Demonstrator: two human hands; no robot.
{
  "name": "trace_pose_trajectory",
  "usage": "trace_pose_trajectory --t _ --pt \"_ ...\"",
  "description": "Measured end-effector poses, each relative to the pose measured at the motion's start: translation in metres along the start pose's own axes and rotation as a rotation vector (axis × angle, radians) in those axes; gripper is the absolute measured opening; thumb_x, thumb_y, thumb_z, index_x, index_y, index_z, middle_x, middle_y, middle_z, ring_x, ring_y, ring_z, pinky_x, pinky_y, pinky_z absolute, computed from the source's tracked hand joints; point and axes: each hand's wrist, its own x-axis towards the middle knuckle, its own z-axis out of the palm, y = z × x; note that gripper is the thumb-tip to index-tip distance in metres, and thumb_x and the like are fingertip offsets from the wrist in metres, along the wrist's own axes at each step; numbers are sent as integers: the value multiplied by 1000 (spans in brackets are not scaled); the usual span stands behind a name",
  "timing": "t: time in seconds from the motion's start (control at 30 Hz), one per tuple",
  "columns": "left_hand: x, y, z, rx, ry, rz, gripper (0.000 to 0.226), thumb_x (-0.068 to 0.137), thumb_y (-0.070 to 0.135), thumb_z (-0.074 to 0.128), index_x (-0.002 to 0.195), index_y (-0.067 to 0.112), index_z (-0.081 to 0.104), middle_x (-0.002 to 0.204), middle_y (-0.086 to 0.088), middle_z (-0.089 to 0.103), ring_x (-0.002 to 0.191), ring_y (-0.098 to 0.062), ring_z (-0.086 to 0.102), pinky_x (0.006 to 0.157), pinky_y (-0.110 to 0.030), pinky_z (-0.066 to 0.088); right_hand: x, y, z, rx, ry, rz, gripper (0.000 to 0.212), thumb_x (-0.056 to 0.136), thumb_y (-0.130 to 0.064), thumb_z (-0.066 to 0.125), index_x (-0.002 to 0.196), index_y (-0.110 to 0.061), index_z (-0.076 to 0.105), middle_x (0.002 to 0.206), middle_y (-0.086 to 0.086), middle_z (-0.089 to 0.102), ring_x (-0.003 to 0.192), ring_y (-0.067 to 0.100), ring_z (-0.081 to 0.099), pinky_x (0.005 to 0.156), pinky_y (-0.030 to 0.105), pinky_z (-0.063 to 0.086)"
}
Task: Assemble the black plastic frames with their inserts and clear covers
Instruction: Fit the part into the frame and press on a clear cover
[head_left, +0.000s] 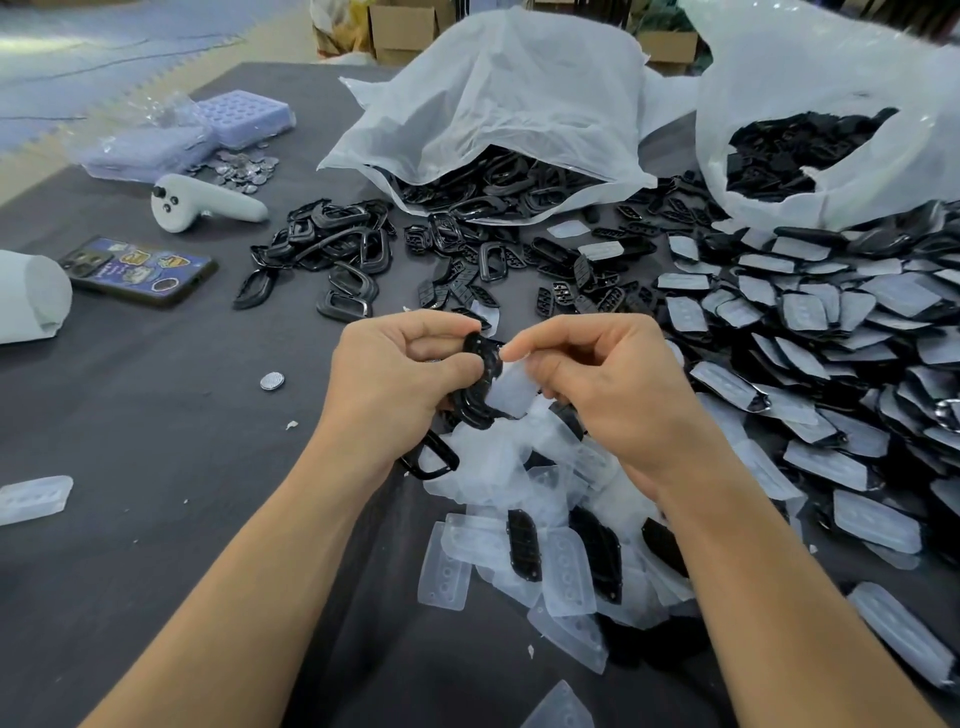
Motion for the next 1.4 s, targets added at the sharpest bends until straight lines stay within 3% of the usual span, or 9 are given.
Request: trace_pose_trajectory --t 0.13,0.23,0.47,0.7,0.8,0.97,1.07,1.27,1.4 --pt "-5 2 4 -12 -38 12 31 79 -1 86 93 27 81 84 -2 82 81 -17 78 74 -34 64 -3 -4 2 -41 -72 10 23 88 0 71 89 -20 83 60 -11 65 52 7 48 52 18 39" --pt "-10 3 10 -53 -62 9 28 80 0 86 98 20 81 83 -3 82 71 -15 77 60 -26 59 -6 -4 13 -206 127 -19 14 79 -11 86 82 -23 80 64 -11 73 53 5 65 53 21 51" --pt "-13 5 13 -214 -97 -12 20 86 4 82 96 22 82 89 -6 82 73 -13 77 58 -20 56 -11 0 29 -499 389 -291 9 81 -20 86 78 -23 79 66 -12 68 60 5 61 58 14 47" --pt "-14 5 19 -490 -182 -172 28 98 -6 59 106 13 79 94 -8 79 76 -15 74 66 -26 61 -8 2 27 -467 459 -162 13 83 -26 84 75 -24 74 62 -13 65 62 10 62 60 26 52" --pt "-14 6 20 -535 -193 -184 25 93 -4 66 105 13 79 97 -8 79 77 -15 73 68 -27 62 -6 2 27 -425 491 -102 18 82 -30 83 73 -25 69 60 -14 64 62 7 62 58 23 51" --pt "-14 3 18 -448 -167 -118 47 67 -7 71 108 15 75 102 -9 81 86 -26 70 74 -34 53 -3 7 29 -239 367 117 24 85 -42 74 77 -24 61 55 -13 59 48 5 51 52 20 41" --pt "-16 2 21 -456 -101 -99 45 76 -19 69 109 12 72 96 -6 81 76 -17 75 65 -23 58 -3 8 29 -160 284 170 27 86 -42 69 74 -19 63 53 -2 62 47 13 53 54 34 46" --pt "-18 3 22 -477 -40 -96 38 87 -13 67 113 14 71 97 -4 82 78 -14 75 69 -21 58 -2 10 27 -67 215 132 12 89 -21 72 79 -19 66 52 -4 63 41 10 56 44 19 41" --pt "-15 8 19 -388 -9 -107 24 87 -1 75 103 17 78 92 -7 82 79 -16 76 68 -25 58 -2 9 24 -134 220 87 12 86 -25 74 76 -21 68 54 -3 65 45 10 56 46 23 43"
